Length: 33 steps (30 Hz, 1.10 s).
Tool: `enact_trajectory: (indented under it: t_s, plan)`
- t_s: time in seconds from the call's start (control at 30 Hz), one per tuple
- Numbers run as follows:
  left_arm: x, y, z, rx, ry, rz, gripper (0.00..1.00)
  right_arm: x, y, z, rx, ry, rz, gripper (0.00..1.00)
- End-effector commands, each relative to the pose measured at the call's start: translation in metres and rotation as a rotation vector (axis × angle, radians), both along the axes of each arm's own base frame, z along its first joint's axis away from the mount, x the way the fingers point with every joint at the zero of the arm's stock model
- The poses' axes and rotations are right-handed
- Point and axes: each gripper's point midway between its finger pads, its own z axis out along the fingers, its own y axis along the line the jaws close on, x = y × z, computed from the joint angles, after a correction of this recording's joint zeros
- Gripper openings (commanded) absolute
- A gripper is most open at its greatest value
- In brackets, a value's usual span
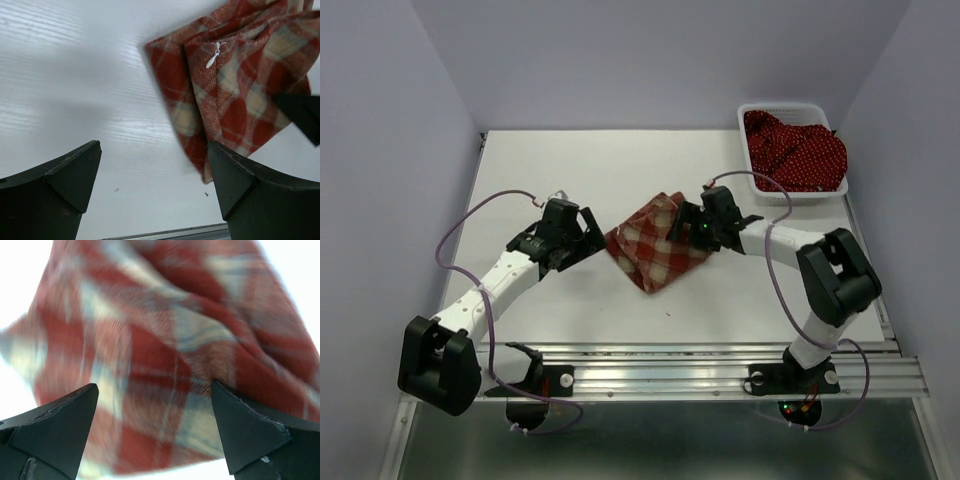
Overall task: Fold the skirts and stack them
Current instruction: Fold the skirt, then neatly place the folded skirt to the corner
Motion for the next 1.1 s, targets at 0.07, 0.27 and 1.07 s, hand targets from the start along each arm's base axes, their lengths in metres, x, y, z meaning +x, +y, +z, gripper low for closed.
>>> enact_trajectory:
  t_s: [0.07,0.27,1.07]
  plan:
    - [0.000,-0.037,0.003,-0.121,-0.063,-0.167,0.99,-0.073,0.019,0.031,0.158,0.029,0.007,1.00]
    - [-0.006,-0.068,-0.007,-0.183,-0.086,-0.293,0.99,-0.068,0.006,0.073,0.101,-0.094,0.010,1.00]
    - [0.038,-0.066,-0.090,0.077,0.086,-0.278,0.00,-0.047,-0.030,0.099,-0.065,-0.226,-0.080,1.00]
